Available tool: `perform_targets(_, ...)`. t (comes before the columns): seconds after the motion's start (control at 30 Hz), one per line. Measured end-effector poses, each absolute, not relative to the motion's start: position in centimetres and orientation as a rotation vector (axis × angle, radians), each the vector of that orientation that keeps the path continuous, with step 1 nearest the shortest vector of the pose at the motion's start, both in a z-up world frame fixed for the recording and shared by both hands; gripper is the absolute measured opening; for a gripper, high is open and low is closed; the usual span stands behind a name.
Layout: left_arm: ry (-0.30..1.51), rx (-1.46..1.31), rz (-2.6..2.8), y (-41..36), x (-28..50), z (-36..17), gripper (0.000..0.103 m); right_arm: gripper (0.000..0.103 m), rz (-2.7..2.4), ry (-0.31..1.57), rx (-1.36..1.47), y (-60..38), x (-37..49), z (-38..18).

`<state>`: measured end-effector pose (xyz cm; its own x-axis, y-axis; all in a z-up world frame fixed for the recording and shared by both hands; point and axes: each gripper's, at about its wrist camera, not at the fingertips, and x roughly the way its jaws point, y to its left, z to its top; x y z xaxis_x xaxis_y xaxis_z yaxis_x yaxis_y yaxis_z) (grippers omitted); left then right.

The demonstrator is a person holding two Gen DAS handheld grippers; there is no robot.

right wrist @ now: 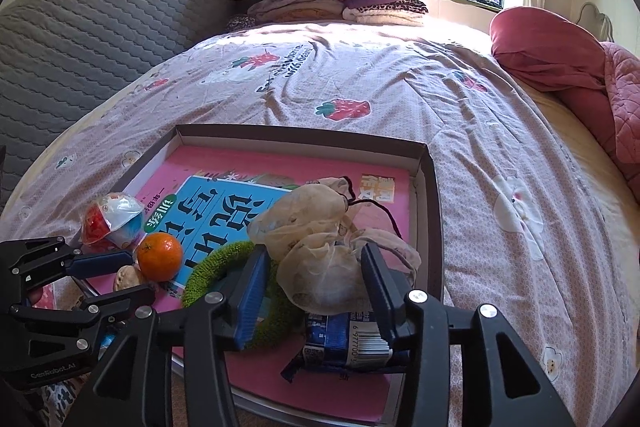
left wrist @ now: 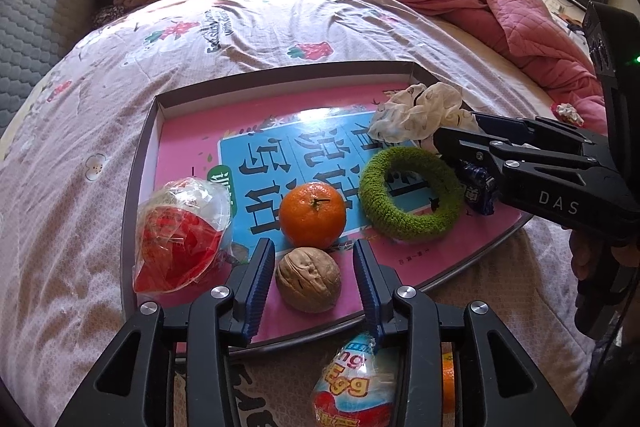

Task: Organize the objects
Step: 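Lower the scrunchie into the tray and open the right tool while the left tool lowers the walnut, then open the left tool to release the walnut onto the book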

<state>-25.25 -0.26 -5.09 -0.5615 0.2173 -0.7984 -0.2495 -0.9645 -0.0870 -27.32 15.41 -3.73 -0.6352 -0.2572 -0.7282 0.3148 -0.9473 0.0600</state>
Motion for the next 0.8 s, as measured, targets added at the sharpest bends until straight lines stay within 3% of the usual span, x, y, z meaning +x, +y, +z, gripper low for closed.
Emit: perform_targets(0.8, 0.043, -1.270, 2.600, -0.4, -24.8, -3.7, 0.058, 0.050, -2.613, 0.074, 1.082, 15.9, -27.1, -2.0)
